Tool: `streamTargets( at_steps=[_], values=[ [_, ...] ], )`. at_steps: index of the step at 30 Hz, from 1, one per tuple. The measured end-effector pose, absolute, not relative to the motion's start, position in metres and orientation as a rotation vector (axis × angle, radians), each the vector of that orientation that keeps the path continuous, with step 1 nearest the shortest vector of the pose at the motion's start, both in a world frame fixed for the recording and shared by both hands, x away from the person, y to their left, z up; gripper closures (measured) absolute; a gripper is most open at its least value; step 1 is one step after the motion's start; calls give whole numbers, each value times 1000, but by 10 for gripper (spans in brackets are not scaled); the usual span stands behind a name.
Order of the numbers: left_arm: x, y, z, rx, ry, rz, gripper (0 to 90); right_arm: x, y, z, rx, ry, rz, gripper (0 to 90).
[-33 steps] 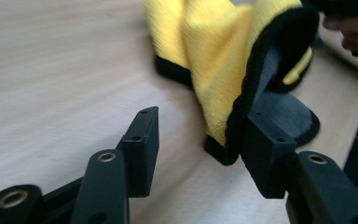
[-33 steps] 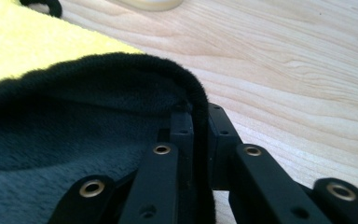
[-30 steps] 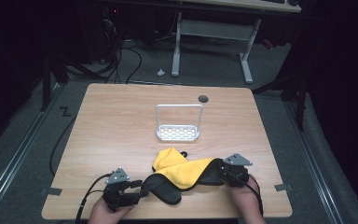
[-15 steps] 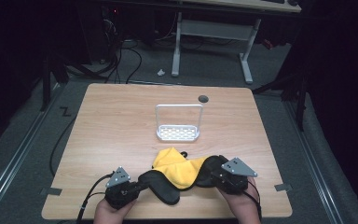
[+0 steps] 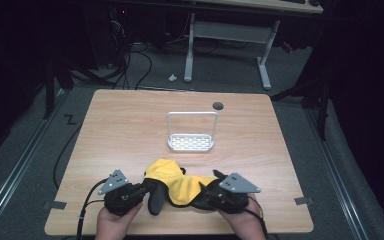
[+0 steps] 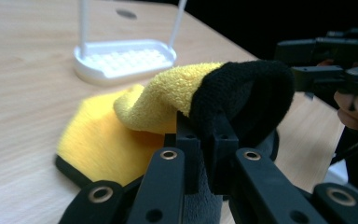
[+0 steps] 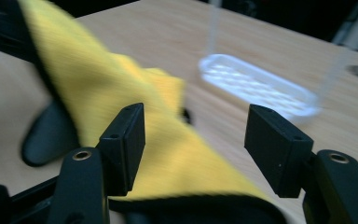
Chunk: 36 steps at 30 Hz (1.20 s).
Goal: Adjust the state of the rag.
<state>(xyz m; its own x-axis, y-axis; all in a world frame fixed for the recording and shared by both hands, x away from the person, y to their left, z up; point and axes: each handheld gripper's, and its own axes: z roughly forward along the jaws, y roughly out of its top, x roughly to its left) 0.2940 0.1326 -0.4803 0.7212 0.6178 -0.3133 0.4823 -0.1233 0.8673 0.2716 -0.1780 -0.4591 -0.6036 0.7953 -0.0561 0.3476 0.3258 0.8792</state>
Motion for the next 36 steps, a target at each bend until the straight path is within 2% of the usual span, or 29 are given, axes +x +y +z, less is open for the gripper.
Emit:
streamTargets(
  at_steps=[5, 7, 8, 9, 10, 11, 13, 15, 16, 17, 24, 27, 29, 31, 33, 35, 36],
  values=[
    [288, 114, -486, 1835, 798, 104, 834, 267, -127, -474, 842, 2256, 1212, 368],
    [286, 110, -487, 1853, 760, 74, 825, 267, -117, -478, 805, 2270, 1183, 408],
    [285, 109, -488, 1859, 749, 60, 810, 266, -115, -479, 779, 2262, 1158, 477],
    [285, 109, -489, 1867, 746, 54, 788, 265, -115, -480, 757, 2248, 1135, 664],
    [285, 109, -489, 1867, 746, 54, 755, 265, -115, -480, 757, 2248, 1135, 664],
    [285, 109, -493, 1872, 739, 29, 699, 265, -122, -478, 766, 2219, 1121, 873],
    [285, 110, -496, 1885, 739, 18, 606, 268, -134, -471, 791, 2160, 1122, 876],
    [284, 112, -499, 1902, 732, 24, 556, 272, -151, -466, 834, 2096, 1118, 876],
    [284, 112, -499, 1902, 732, 24, 540, 272, -151, -466, 834, 2096, 1118, 876],
    [283, 114, -502, 1913, 738, 39, 532, 280, -181, -463, 920, 2025, 1083, 874],
    [291, 108, -515, 1953, 784, 20, 476, 303, -265, -485, 1199, 1924, 910, 872],
    [290, 97, -518, 1998, 764, 55, 431, 306, -271, -492, 1241, 1941, 901, 870],
    [292, 79, -522, 2097, 713, 139, 383, 308, -268, -494, 1229, 1951, 899, 865],
    [295, 75, -524, 2126, 712, 145, 352, 308, -265, -495, 1225, 1964, 900, 860],
    [299, 67, -530, 2161, 718, 100, 379, 308, -263, -497, 1217, 1977, 895, 855],
    [289, 61, -532, 2191, 678, 283, 599, 308, -263, -498, 1227, 1978, 898, 851],
    [289, 61, -532, 2191, 678, 283, 674, 308, -263, -498, 1227, 1978, 898, 851]
  ],
)
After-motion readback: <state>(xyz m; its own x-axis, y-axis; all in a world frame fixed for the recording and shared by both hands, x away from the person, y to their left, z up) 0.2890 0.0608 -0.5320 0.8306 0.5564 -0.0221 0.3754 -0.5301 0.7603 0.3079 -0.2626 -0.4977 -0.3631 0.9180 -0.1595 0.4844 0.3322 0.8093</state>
